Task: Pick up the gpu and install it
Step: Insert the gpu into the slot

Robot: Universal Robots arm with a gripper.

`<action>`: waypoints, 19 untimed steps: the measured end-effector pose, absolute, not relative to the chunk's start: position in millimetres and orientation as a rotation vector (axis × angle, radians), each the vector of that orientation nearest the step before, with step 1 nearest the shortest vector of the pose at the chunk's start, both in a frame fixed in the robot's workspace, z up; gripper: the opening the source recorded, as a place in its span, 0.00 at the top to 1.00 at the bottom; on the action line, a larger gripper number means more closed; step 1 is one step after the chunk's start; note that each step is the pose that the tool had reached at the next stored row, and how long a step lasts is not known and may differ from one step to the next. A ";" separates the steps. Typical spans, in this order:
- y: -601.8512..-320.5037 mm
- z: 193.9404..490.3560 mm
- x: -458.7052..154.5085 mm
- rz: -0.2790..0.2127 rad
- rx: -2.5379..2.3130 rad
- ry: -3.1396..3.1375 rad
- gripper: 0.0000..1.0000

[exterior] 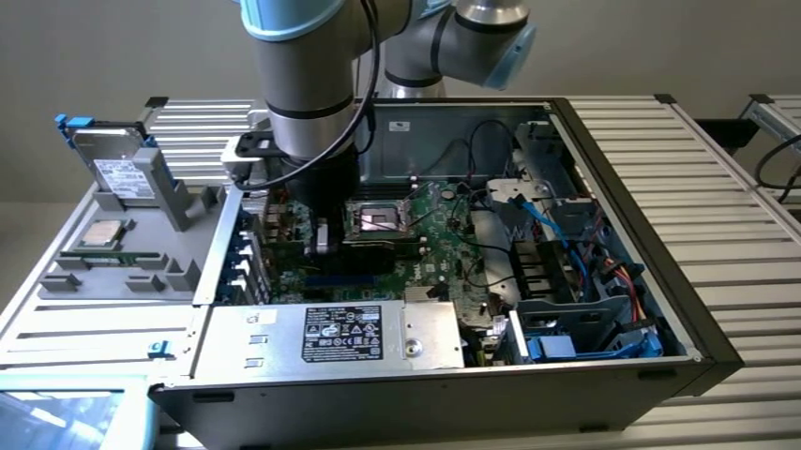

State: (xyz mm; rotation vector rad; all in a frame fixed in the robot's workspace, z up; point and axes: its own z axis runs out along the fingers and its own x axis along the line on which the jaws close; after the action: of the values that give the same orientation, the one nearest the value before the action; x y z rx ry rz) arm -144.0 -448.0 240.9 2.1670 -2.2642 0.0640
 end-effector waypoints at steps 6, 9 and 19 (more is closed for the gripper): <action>-449.0 240.9 -145.5 0.064 2.168 -2.265 0.71; -449.0 241.0 -145.9 0.066 2.169 -2.266 0.71; -450.2 241.1 -148.5 0.071 2.174 -2.272 0.71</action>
State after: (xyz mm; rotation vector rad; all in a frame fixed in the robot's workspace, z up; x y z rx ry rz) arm -148.5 -450.2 241.1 2.1744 -2.2719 0.0706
